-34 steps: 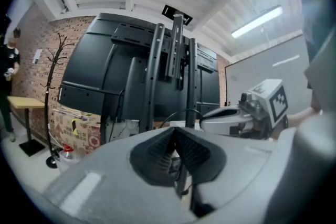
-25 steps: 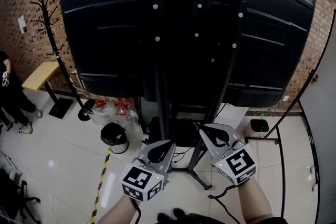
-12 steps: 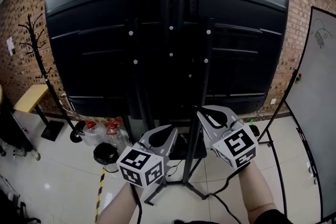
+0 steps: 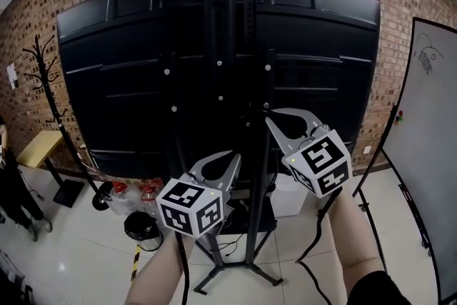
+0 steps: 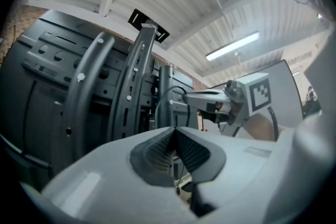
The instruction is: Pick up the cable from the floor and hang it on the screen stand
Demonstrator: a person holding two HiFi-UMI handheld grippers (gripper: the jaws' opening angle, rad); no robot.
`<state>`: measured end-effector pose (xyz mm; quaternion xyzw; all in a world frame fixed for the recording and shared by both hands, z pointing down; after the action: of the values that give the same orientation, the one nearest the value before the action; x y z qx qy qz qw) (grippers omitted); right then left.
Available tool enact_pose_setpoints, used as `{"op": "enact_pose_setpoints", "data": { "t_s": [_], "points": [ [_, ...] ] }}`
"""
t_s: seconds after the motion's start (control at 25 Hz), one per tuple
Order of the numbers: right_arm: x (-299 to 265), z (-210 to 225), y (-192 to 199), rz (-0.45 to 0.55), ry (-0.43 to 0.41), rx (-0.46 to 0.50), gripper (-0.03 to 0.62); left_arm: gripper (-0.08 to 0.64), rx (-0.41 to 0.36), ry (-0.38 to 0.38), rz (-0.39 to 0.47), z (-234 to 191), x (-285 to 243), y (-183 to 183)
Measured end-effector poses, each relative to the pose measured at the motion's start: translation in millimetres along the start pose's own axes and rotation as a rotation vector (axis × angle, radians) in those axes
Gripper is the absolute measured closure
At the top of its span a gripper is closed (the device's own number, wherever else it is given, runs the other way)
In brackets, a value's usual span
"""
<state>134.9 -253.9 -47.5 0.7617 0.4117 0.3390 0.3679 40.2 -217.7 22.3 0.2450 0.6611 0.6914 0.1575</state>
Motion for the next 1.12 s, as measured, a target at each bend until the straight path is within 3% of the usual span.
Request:
{"op": "enact_pose_setpoints", "data": {
  "t_s": [0.48, 0.72, 0.96, 1.12],
  "points": [
    [-46.9, 88.9, -74.8, 0.068, 0.178, 0.033, 0.575, 0.556, -0.097, -0.007, 0.063, -19.4, -42.2, -73.0],
    [-78.8, 110.0, -89.4, 0.012, 0.201, 0.148, 0.575, 0.555, -0.211, -0.046, 0.022, -24.8, -66.1, -91.7],
    [-100.3, 122.1, -84.3, -0.084, 0.232, 0.273, 0.575, 0.555, -0.247, -0.091, -0.013, -44.1, -82.9, -91.8],
    [-102.6, 128.7, -71.2, -0.129, 0.26, 0.289, 0.575, 0.555, -0.242, -0.105, -0.016, -54.6, -85.9, -88.7]
  ]
}}
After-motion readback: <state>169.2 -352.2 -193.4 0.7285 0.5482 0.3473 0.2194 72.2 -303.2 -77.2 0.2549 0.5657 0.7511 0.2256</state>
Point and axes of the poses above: the fingertips, and each gripper's own axes: x backward along the fingers, z to its right, y out of its underside, the point moved 3 cm from there along x, backward along the fingers, and after that the axes turned 15 degrees about y, right-handed, at the moved point
